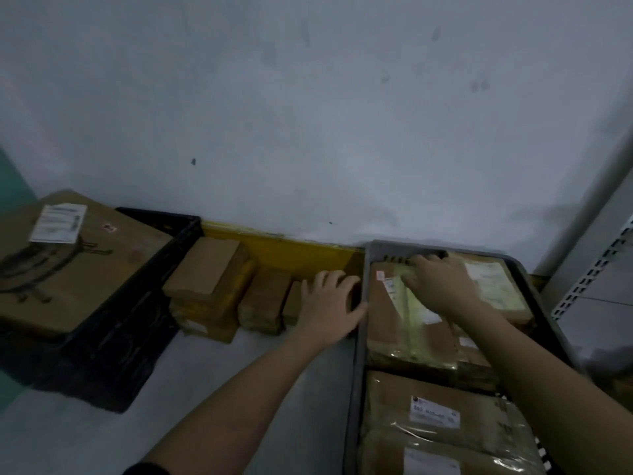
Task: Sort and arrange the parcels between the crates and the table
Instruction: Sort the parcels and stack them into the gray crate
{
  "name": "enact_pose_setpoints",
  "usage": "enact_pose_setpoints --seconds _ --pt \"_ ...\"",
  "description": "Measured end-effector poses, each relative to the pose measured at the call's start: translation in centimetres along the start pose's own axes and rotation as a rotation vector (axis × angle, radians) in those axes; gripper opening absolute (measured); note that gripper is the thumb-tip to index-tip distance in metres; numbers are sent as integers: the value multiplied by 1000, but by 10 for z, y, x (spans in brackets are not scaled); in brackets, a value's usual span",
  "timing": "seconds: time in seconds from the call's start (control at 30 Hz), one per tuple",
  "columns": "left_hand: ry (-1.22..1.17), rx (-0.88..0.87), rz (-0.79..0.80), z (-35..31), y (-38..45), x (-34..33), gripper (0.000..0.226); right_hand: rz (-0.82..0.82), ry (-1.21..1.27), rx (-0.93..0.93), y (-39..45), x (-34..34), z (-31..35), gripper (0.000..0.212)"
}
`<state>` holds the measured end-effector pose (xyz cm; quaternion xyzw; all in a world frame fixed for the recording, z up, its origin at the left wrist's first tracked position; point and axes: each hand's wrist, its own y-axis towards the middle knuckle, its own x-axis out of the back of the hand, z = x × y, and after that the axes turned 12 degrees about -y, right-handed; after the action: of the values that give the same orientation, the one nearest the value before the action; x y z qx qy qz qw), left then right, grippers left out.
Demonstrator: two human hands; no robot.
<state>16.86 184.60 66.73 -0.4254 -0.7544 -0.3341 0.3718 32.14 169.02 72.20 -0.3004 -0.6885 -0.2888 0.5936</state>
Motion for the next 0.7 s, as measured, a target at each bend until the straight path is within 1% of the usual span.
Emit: enact_pose_setpoints --seconds 0.03,0.1,0.2,0.3,0.43,0.53,0.63,0.67,0.7 --pt "-6 57 -15 15 -1 9 56 -13 75 38 0 7 17 42" --pt "-12 181 -31 54 -7 28 57 30 187 111 2 16 57 35" --pt "-18 362 -25 115 -19 61 62 130 228 225 13 20 117 32" --pt "-44 496 10 170 -25 91 72 208 267 270 33 12 170 34" --pt "-92 616 -20 232 -18 124 80 293 256 255 59 -5 236 39" --pt "-141 645 -11 269 -8 136 85 346 304 244 77 -17 282 37" --pt "-207 668 -20 299 -1 134 94 390 496 170 92 -31 326 43" --pt "-233 683 -25 309 1 131 97 408 579 141 96 -38 339 41" --pt "-268 696 -28 317 3 127 99 425 653 106 99 -42 351 35"
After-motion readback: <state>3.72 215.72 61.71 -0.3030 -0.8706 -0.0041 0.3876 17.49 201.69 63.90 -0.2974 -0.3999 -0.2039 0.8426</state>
